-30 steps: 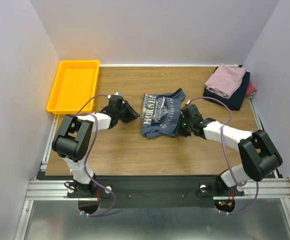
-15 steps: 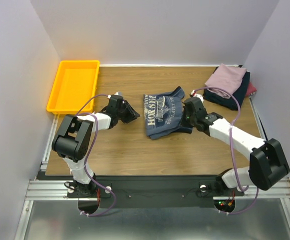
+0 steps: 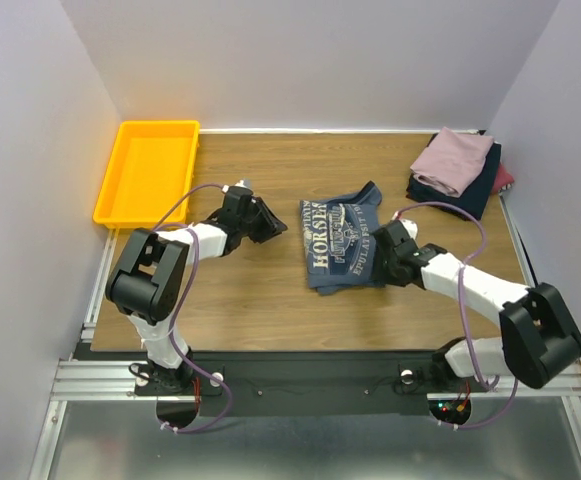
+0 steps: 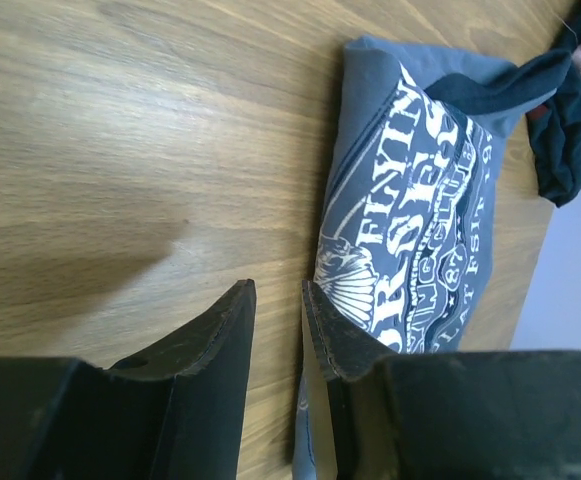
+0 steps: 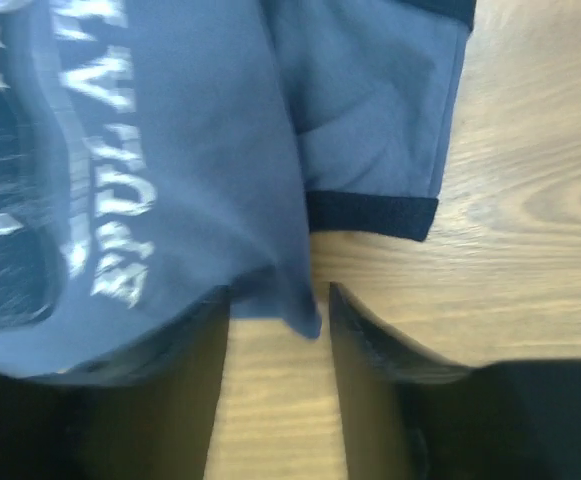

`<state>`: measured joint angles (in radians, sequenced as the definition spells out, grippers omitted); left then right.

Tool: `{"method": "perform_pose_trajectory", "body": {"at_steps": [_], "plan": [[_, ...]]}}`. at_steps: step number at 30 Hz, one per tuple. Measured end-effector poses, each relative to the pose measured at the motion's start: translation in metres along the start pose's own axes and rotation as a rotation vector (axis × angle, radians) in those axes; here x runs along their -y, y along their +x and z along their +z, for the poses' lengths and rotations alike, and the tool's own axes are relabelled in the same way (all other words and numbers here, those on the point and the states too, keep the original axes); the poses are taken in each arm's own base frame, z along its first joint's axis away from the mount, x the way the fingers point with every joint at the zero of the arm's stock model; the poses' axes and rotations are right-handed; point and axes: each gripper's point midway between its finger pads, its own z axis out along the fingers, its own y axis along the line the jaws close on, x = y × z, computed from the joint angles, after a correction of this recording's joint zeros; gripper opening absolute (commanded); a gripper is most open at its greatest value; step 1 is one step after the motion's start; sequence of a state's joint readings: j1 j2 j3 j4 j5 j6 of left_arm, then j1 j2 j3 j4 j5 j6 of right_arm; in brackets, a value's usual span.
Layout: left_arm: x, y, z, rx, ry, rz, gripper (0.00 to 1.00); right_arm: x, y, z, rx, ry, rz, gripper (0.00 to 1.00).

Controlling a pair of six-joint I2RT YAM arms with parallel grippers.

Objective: Fold and stack the tank tops
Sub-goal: Fold the tank top

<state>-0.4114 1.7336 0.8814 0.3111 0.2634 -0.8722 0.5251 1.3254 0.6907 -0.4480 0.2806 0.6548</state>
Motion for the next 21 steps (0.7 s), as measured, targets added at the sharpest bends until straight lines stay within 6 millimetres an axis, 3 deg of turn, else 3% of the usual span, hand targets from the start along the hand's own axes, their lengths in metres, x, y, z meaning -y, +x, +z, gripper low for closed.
{"method": "perform_pose_trajectory", "body": {"at_steps": [2,4,7,9,11,13,17,21], "plan": [[0.002,0.004,0.000,-0.008,0.004,0.005,0.36,-0.003,-0.008,-0.010,0.022,-0.019,0.005,0.63],[0.004,0.006,0.000,-0.013,0.007,0.008,0.36,-0.013,-0.032,-0.027,0.084,-0.054,0.022,0.64],[0.008,0.013,0.001,-0.026,0.013,0.018,0.36,-0.034,-0.082,-0.046,0.181,-0.085,0.038,0.62],[0.010,0.017,0.001,-0.033,0.017,0.025,0.36,-0.047,-0.122,-0.045,0.232,-0.092,0.046,0.61],[0.012,0.022,0.002,-0.042,0.020,0.031,0.36,-0.050,-0.158,-0.025,0.259,-0.078,0.062,0.58],[0.014,0.024,0.002,-0.048,0.023,0.035,0.36,-0.043,-0.175,0.004,0.244,-0.052,0.066,0.56],[0.015,0.028,0.002,-0.057,0.024,0.038,0.36,-0.027,-0.178,0.061,0.143,-0.024,0.058,0.55],[0.013,0.030,0.001,-0.066,0.018,0.037,0.36,-0.017,-0.176,0.096,0.079,-0.031,0.062,0.54]]}}
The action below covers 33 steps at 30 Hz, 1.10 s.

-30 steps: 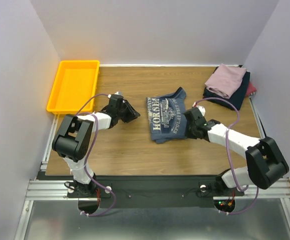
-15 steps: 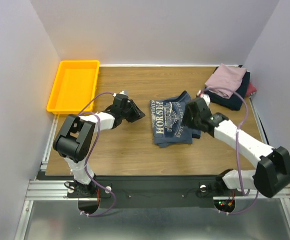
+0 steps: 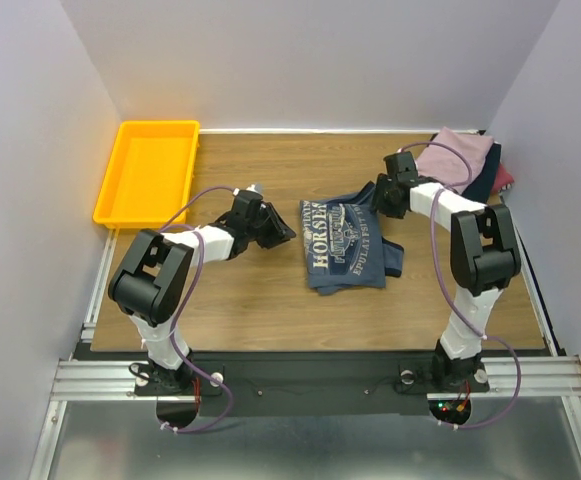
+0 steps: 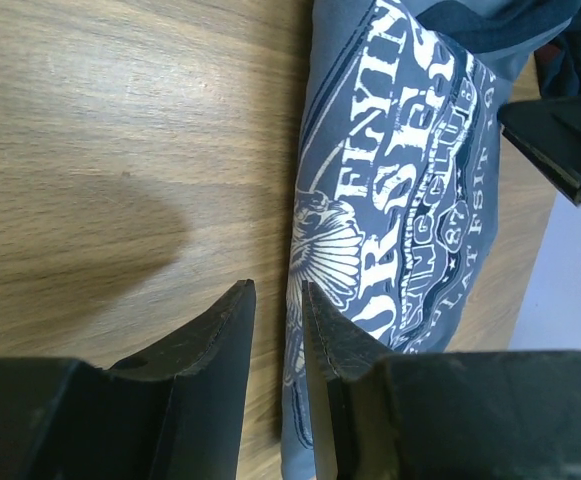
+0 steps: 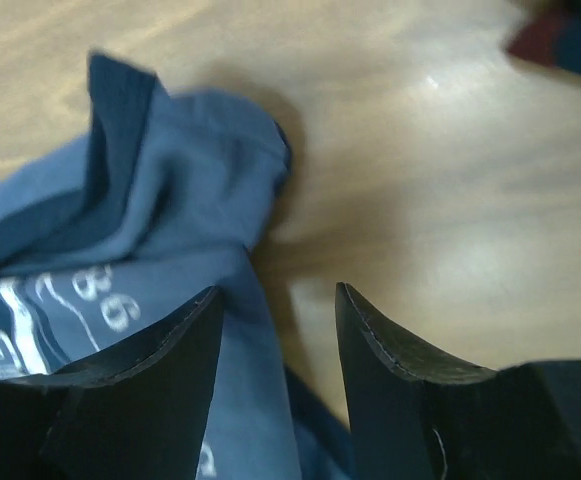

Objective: Fold and stack the tank tops
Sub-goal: Fold the tank top

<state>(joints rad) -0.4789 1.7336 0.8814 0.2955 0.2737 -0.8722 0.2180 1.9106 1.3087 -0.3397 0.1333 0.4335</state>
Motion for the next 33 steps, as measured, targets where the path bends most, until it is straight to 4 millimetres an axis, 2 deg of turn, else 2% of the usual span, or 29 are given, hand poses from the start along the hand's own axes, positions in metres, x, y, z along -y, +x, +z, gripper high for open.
{"method": "perform_pose_trajectory", "body": {"at_steps": [4,6,8,10,16,19,22,28,31,33], "plan": [[-0.001,0.002,0.000,-0.009,-0.004,-0.002,0.36,-0.010,-0.003,0.013,-0.016,-0.050,0.000,0.45],[-0.001,0.003,0.000,-0.013,-0.002,-0.001,0.36,-0.016,-0.004,0.014,-0.015,-0.080,0.005,0.28],[0.000,0.004,0.000,-0.017,0.000,0.000,0.36,-0.022,-0.004,0.014,-0.019,-0.107,0.011,0.18],[0.000,0.005,-0.001,-0.019,-0.002,0.000,0.36,-0.026,-0.004,0.013,-0.021,-0.130,0.021,0.13],[-0.002,0.006,-0.001,-0.026,-0.010,-0.003,0.36,-0.033,0.005,0.004,-0.046,-0.183,0.046,0.05],[-0.002,0.006,-0.001,-0.026,-0.011,-0.003,0.36,-0.035,0.000,-0.006,-0.028,-0.199,0.045,0.03],[-0.003,0.007,-0.001,-0.026,-0.014,-0.004,0.36,-0.041,-0.017,-0.020,0.020,-0.221,0.035,0.01],[-0.007,0.007,0.000,-0.025,-0.031,-0.009,0.36,-0.052,-0.058,-0.028,0.142,-0.241,-0.004,0.01],[-0.008,0.006,0.004,-0.025,-0.040,-0.016,0.36,-0.058,-0.080,-0.018,0.208,-0.246,-0.020,0.01],[-0.011,0.006,0.008,-0.025,-0.051,-0.022,0.36,-0.060,-0.084,-0.002,0.228,-0.242,-0.025,0.03]]}}
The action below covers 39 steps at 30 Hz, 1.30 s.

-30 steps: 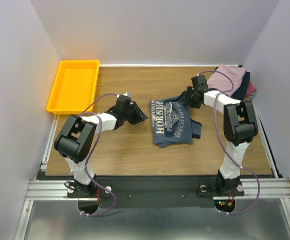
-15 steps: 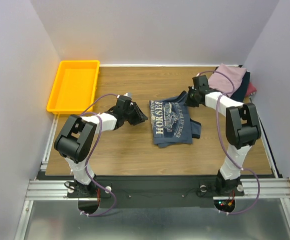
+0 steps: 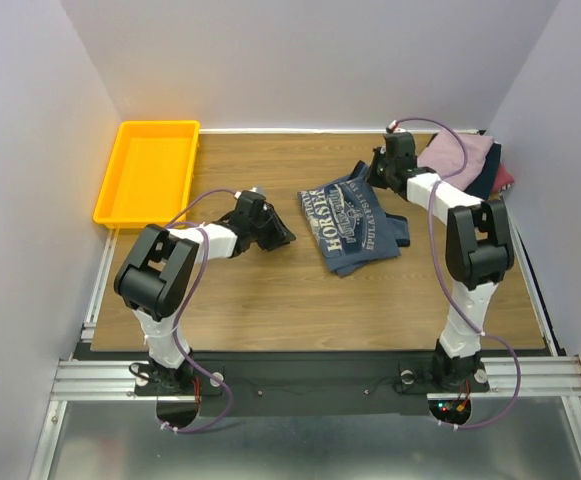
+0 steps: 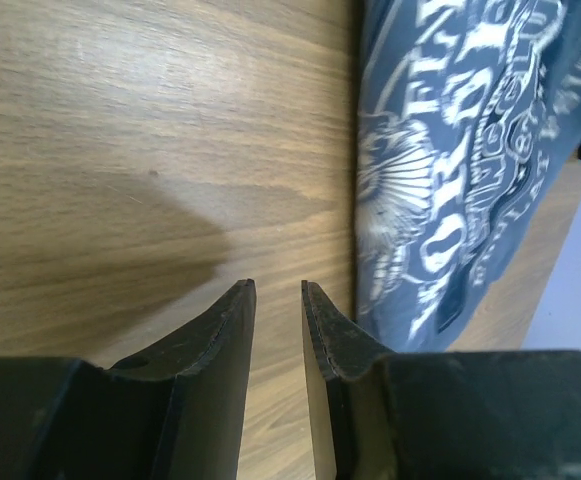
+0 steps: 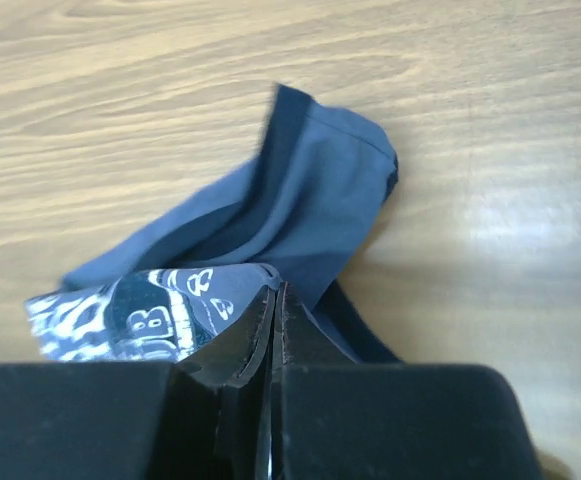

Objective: Fold and stack the tank tops
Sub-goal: Fold the tank top

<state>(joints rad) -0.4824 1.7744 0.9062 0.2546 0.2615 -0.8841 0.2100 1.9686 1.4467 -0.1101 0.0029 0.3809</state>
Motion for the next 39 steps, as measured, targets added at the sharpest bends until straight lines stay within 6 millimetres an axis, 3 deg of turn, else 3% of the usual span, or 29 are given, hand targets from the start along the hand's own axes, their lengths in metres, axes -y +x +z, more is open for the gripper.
{"method": "perform_pose_trajectory", "body": {"at_steps": [5,7,8,9,12,15,19,22,28,33,39], "plan": [[-0.004,0.001,0.005,-0.006,-0.018,-0.010,0.36,0.019,0.031,0.040,-0.055,0.032,-0.007,0.15],[0.000,0.000,0.005,-0.004,-0.013,-0.007,0.36,0.028,0.043,0.053,-0.080,0.047,-0.001,0.32],[0.003,-0.001,0.005,-0.003,-0.008,-0.004,0.36,0.029,0.036,0.054,-0.065,0.044,-0.002,0.48],[0.008,-0.004,0.005,0.001,0.002,0.002,0.36,0.029,0.032,0.054,-0.057,0.046,0.003,0.57],[0.025,-0.013,0.004,0.017,0.030,0.027,0.36,0.032,0.016,0.051,-0.021,0.058,0.010,0.80],[0.048,-0.025,0.002,0.037,0.074,0.066,0.37,0.037,0.003,0.035,-0.004,0.098,0.012,0.96],[0.075,-0.033,-0.001,0.058,0.124,0.108,0.38,0.041,-0.019,0.004,0.034,0.132,0.013,1.00],[0.088,-0.029,-0.001,0.050,0.130,0.131,0.38,0.046,-0.017,-0.027,0.028,0.122,0.034,1.00],[0.122,-0.034,0.013,0.056,0.146,0.181,0.37,0.090,0.037,-0.069,-0.071,0.196,0.123,1.00],[0.129,-0.022,0.037,0.022,0.142,0.199,0.36,0.101,0.072,-0.075,-0.144,0.221,0.131,1.00],[0.097,0.008,0.066,-0.064,0.053,0.194,0.36,0.090,0.093,-0.066,-0.197,0.126,0.152,1.00]]}}
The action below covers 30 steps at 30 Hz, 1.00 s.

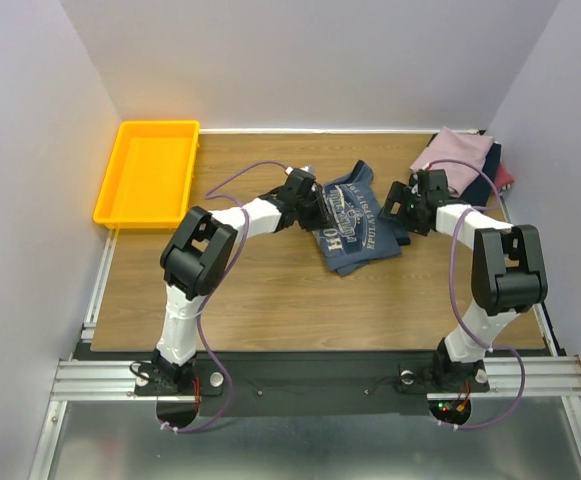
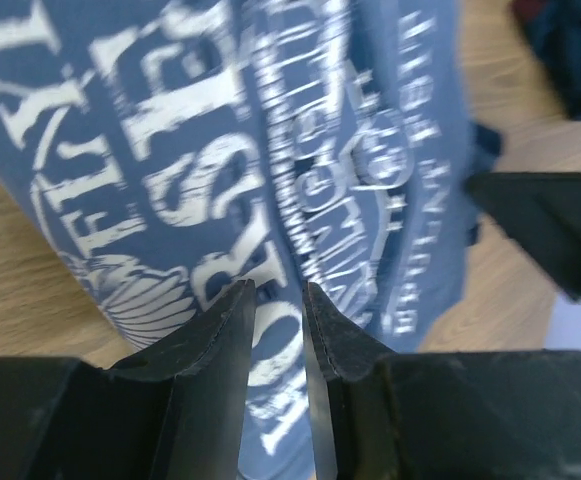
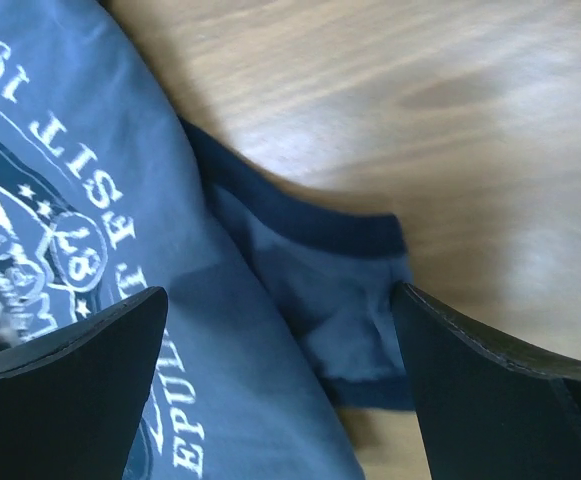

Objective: Fold and stack the tank tops
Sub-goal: Fold the tank top

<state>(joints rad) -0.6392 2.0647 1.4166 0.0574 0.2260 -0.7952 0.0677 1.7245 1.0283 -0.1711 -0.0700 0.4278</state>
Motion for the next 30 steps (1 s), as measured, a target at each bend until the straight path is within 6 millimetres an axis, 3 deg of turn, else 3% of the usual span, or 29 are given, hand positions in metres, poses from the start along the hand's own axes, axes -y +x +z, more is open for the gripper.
{"method": "perform_pose_trajectory", "body": {"at_steps": [4,13,24,27,30], "plan": [[-0.013,0.006,0.010,-0.025,-0.055,-0.013,0.36,-0.010,0.006,0.008,-0.017,-0.084,0.037,1.00],[-0.015,-0.002,0.017,-0.007,-0.087,-0.024,0.35,-0.037,0.005,0.010,-0.004,-0.260,0.102,1.00],[-0.016,-0.003,0.026,-0.011,-0.091,-0.028,0.35,-0.070,-0.016,0.038,0.001,-0.370,0.081,0.99],[-0.015,-0.004,0.026,-0.014,-0.094,-0.024,0.35,-0.076,-0.020,0.043,0.007,-0.381,0.075,0.95],[-0.015,-0.005,0.028,-0.018,-0.098,-0.019,0.35,-0.083,-0.017,0.045,0.005,-0.390,0.055,0.84]]}}
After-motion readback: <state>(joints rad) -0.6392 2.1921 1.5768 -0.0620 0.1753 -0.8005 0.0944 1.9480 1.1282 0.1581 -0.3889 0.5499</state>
